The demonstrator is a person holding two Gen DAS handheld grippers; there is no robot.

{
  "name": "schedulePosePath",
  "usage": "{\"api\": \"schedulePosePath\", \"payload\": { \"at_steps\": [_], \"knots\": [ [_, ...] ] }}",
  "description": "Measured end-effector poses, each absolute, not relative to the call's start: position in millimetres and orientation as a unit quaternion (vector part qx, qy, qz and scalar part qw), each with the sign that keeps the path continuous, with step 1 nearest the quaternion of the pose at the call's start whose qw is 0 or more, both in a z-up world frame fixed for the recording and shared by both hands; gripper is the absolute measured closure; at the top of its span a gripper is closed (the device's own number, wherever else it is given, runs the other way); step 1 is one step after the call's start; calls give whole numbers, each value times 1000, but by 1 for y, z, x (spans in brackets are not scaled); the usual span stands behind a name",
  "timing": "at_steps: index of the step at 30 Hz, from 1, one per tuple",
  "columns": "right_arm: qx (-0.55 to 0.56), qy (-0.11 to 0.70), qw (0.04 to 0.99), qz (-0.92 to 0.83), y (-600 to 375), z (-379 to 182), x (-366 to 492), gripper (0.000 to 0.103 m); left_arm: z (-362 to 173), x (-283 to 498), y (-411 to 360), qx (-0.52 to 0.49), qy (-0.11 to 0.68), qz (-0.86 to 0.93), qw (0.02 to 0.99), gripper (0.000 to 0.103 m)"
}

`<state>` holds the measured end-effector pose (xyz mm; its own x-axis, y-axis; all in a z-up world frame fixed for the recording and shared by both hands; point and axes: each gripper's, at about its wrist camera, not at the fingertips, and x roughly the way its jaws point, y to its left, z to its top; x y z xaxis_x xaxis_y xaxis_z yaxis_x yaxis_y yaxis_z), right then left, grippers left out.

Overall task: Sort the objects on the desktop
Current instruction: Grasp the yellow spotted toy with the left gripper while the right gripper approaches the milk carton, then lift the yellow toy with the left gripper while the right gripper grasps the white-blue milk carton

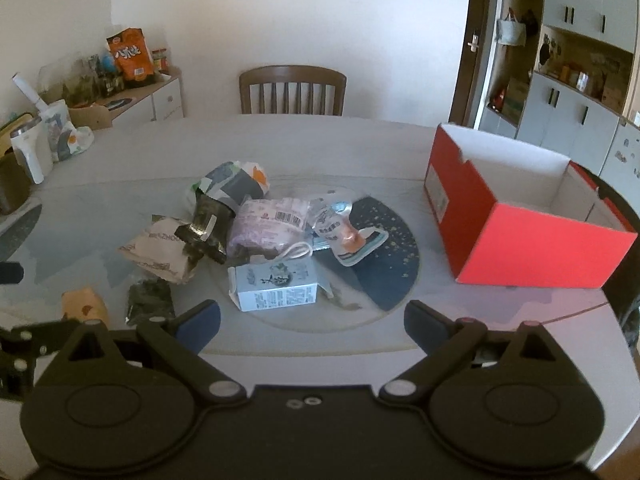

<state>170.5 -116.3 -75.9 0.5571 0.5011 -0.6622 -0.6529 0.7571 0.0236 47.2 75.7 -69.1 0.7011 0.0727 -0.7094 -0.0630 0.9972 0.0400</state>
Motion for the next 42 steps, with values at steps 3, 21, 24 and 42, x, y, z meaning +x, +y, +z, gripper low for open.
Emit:
{"api": "schedulePosePath", "payload": {
  "at_steps": [3, 21, 24, 42],
  "knots": [
    [-110, 336, 875, 330, -107, -82, 175, 5, -78, 51, 80, 3, 391, 54, 919, 0],
    [-140, 352, 866, 326, -51, -119, 205, 6, -105, 64, 91, -11, 411, 70, 909, 1],
    [-148, 357, 864, 322, -46, -125, 209, 10, -107, 65, 92, -17, 414, 76, 907, 1],
    [-157, 368, 859, 318, -34, -131, 209, 22, -113, 68, 94, -35, 425, 69, 902, 34]
  ]
}}
